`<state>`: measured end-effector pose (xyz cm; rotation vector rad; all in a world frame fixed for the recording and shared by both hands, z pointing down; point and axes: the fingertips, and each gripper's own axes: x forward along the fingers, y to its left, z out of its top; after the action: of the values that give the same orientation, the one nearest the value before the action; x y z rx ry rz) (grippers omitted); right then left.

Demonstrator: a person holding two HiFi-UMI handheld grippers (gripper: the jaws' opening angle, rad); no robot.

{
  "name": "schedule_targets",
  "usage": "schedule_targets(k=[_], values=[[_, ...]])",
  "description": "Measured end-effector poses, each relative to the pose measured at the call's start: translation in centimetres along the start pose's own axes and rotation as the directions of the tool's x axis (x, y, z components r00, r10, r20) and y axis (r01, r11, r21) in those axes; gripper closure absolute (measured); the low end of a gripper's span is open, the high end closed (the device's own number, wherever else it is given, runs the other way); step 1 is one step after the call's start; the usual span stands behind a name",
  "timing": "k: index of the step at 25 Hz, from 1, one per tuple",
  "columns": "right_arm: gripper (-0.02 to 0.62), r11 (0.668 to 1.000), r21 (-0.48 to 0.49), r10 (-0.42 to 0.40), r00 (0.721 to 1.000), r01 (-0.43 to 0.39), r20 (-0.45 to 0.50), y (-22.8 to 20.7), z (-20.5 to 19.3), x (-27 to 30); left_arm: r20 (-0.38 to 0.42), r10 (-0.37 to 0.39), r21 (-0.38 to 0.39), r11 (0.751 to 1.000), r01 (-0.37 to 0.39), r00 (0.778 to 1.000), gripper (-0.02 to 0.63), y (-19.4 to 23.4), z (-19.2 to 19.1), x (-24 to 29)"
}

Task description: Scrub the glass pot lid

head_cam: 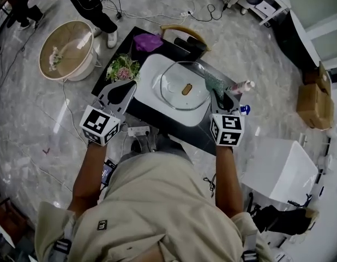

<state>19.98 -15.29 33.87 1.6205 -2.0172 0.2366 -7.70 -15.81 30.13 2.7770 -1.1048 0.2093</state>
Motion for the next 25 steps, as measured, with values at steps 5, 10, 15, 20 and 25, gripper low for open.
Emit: schedule_targets(k=[5,10,15,20,25], values=[[0.504,1.0,-0.003,0.018,0.997,-0.018,-0.073,-2.1,-2.5,7.1,-0.08,-0.002,-0.046,0.999,-0.002,0.997,0.591,0.2,-2.9,3.2],[0.503,0.999,-0.034,0.035,0.984,-0.041,-0.177,-2.6,-7.0,14.5,-0.154,-0.004,-0.098,0.995,-0.012,0.988,0.591,0.6,-6.5,5.6],[0.505,0.996,-0.066,0.034,0.965,-0.053,-0.261,-2.9,-10.2,20.3,-0.205,0.016,-0.131,0.99,-0.044,0.979,0.591,1.4,-9.3,6.8],[0.503,0.99,-0.091,0.071,0.946,-0.105,-0.316,-0.7,-12.6,24.8,-0.246,0.042,-0.152,0.985,-0.081,0.968,0.591,2.7,-11.3,6.9],[0.502,0.967,-0.137,0.159,0.926,-0.217,-0.341,4.6,-13.1,27.1,-0.254,0.061,-0.165,0.981,-0.106,0.965,0.591,3.9,-12.2,7.2]])
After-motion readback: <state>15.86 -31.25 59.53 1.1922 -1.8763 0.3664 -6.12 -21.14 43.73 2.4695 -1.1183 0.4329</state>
